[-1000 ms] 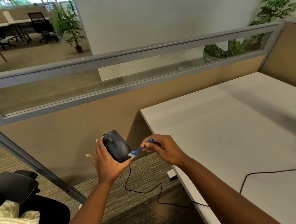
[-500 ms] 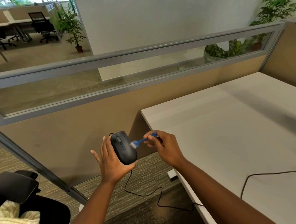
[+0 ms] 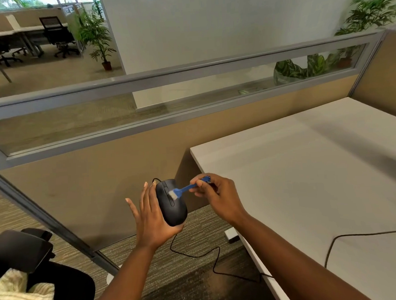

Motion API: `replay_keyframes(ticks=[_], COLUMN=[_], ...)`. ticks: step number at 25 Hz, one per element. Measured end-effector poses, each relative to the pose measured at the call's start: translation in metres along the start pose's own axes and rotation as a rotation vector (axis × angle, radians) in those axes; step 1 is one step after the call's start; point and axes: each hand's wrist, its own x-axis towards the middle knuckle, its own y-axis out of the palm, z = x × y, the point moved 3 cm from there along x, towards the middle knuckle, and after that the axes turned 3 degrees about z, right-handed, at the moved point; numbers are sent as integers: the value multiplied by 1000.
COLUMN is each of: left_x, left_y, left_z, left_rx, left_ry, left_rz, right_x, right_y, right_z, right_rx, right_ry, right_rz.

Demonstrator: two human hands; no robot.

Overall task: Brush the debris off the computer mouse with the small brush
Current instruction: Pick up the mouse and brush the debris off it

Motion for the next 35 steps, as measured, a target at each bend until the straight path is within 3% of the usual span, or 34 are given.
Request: replay_keyframes(ticks=[3,8,10,13,17,20,31,35], left_x=[-1,-2,-4,-5,-5,-4,-6,-8], left_y=[0,0,1,3,4,3,2,1], left_z=[-1,2,2,2,5,5,4,4], left_rx=[19,52,73,79,74,78,132,138], left_ry=[31,81,122,147,129,127,165,186], left_rz=[6,21,45,73,84,86,115,107], right_x=[-1,3,4,4,4,4,4,0], right_y=[6,-5,-1,7,4,4,6,10], right_z=[-3,-3,-1,-3,-4,-4,-2,-1], right_rx=[-38,24,108,33,17,99,-14,-23], right_ry=[26,35,27,23,18,16,-14,-67], right_rz=[52,-140,-104,-36,-88,-20,-68,8])
